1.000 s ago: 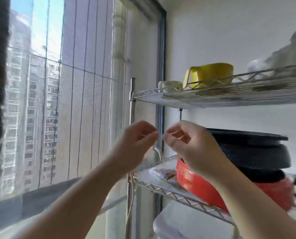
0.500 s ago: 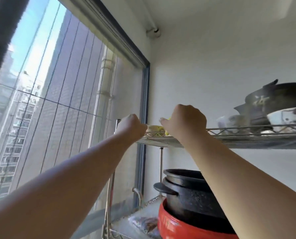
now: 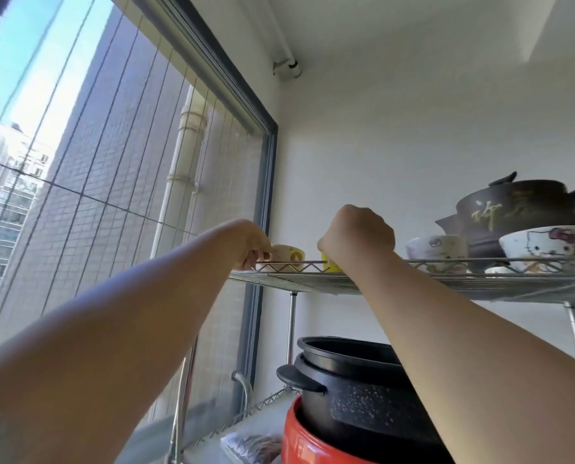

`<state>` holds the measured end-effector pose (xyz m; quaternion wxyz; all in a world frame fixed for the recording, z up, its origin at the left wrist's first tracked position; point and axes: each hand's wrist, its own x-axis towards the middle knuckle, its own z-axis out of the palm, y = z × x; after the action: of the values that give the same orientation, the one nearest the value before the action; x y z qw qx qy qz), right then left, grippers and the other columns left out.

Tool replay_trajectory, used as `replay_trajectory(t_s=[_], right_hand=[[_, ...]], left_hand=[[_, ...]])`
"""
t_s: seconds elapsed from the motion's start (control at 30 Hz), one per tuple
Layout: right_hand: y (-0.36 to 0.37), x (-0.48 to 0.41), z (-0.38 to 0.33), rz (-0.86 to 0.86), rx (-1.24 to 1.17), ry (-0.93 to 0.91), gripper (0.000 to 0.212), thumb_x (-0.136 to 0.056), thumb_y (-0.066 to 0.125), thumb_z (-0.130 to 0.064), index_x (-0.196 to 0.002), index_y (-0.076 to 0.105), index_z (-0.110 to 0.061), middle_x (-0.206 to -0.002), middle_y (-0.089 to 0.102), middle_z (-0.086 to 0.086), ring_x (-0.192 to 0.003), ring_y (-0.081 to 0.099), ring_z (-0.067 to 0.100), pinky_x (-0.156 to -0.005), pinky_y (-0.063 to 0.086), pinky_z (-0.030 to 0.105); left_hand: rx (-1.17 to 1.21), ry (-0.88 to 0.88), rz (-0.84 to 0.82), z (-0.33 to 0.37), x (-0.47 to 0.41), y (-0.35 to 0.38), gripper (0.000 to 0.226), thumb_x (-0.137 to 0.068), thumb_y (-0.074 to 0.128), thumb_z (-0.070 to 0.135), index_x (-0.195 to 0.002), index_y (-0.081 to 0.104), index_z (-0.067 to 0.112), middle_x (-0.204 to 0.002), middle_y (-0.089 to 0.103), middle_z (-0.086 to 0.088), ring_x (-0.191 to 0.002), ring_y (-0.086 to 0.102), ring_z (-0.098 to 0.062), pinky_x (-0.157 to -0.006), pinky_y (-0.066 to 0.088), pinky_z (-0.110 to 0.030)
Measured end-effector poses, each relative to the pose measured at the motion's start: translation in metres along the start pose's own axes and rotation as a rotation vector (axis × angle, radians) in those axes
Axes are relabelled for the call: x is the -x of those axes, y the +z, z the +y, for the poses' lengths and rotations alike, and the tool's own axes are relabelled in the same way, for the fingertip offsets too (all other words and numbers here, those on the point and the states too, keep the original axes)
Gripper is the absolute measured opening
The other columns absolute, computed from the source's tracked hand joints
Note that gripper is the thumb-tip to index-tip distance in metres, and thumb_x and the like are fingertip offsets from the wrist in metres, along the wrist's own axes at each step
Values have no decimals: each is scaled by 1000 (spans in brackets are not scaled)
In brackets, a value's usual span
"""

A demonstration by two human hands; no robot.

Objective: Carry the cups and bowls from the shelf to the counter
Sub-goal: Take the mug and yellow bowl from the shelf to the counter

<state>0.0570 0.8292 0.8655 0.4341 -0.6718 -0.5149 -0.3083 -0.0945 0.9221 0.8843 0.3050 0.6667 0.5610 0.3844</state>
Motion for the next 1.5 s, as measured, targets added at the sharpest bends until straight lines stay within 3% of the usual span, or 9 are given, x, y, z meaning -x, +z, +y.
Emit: replay_trajectory(t_s=[0.13,0.2,0.27,0.33,0.53,0.67,0.93,1.2,1.5], right_hand=[[-18,-14,12,-180,-191,196,9,-73,62,-18,-73,57,-10,-78,63,4,-77,61,28,-66,47,27],[-23,-24,15,-323,-360,273,16,-82,60,-12,-68,61,-6,-87,71,3,-60,62,19,-55,51,24],[-27,-29,18,-457,-585,367,27,-93,52,-6,-66,53,-1,-86,67,8,-30,48,10,-29,36,16],[-31,-30,24,-535,-693,440,27,-98,47,-7,-72,48,0,-76,64,10,-18,38,4,-22,19,11],[-40,-32,35,-677,-796,577,29,-98,51,-10,-70,53,1,-71,62,0,-36,43,0,-22,18,11],[-42,-26,33,-638,-888,543,26,-98,47,-14,-79,52,2,-44,63,9,-25,53,6,-24,34,11],[-54,-13,37,-504,-1030,512,30,-95,51,-37,-83,54,-10,-76,63,5,-29,58,8,-30,41,13],[-87,44,46,-491,-1137,385,33,-91,57,-37,-70,58,-12,-48,66,2,-35,59,8,-35,45,14],[-90,178,69,-429,-1153,396,35,-90,57,-39,-62,62,-19,-50,67,-3,-35,58,8,-38,45,12]], left_hand=[[241,32,-113,5,6,-2,15,-94,58,11,-85,61,-1,-50,41,2,-23,29,-3,-25,26,-10],[363,37,-173,10,9,-1,24,-95,58,19,-80,59,1,-40,44,2,-23,35,-3,-25,30,-11],[477,41,-203,13,13,0,28,-96,58,21,-77,56,1,-45,50,0,-24,40,-4,-26,36,-13],[533,55,-195,14,15,3,27,-97,56,20,-78,55,1,-54,50,-1,-23,43,-7,-27,40,-15],[563,92,-133,10,14,9,23,-99,48,12,-85,56,-5,-51,59,-12,-25,46,-9,-31,47,-18],[641,147,-116,11,20,12,24,-99,44,8,-83,55,-6,-46,62,-17,-26,45,-9,-30,47,-20],[821,312,23,12,54,-4,19,-97,42,4,-85,53,-6,-70,59,-18,-48,47,-11,-38,51,-19],[960,458,26,-35,110,-15,14,-96,50,10,-97,59,0,-73,57,-7,-55,54,-11,-43,52,-21],[1055,409,-54,-152,178,31,20,-96,52,13,-78,58,6,-61,60,-4,-44,57,-10,-47,53,-24]])
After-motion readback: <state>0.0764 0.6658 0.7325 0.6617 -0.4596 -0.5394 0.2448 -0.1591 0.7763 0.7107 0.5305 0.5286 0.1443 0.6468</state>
